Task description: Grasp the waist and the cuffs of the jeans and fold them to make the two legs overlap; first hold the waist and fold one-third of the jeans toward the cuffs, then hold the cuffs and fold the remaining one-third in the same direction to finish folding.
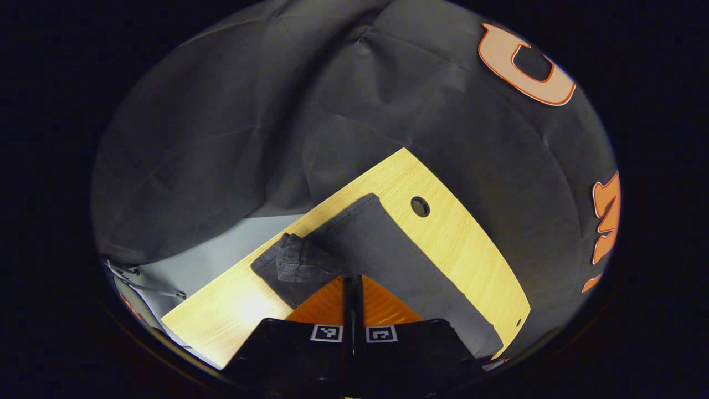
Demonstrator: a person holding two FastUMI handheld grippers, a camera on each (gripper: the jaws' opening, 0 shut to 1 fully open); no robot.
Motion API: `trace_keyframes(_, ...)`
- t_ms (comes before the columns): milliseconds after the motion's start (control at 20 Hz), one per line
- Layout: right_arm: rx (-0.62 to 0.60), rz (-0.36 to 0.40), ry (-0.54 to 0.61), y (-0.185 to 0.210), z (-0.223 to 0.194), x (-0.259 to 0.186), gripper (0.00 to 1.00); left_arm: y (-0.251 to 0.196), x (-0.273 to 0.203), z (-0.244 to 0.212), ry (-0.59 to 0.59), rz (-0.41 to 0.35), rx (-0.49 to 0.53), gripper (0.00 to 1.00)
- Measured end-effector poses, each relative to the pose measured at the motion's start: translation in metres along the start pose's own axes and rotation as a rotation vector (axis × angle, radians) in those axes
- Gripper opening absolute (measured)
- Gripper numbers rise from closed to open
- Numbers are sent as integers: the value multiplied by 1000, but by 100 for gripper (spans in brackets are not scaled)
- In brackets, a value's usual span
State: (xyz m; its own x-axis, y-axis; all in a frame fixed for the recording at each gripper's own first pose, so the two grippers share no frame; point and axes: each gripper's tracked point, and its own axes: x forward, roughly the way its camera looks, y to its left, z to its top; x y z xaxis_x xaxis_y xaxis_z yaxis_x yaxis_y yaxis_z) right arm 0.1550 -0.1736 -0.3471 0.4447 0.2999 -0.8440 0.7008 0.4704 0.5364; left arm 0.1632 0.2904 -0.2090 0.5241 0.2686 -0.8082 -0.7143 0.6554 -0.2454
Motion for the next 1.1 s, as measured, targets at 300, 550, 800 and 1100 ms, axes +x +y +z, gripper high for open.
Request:
trace_keyframes(300,84,-34,71,10,17,41,2,-23,44,25,7,59,45,1)
trace_keyframes(550,101,-107,98,8,18,77,2,-31,74,17,50,142,96,1)
trace_keyframes(800,122,-2,61,30,32,75,21,-43,78,14,50,93,90,2)
trace_keyframes(1100,15,21,-60,21,49,50,59,-87,53,26,-48,-95,120,63)
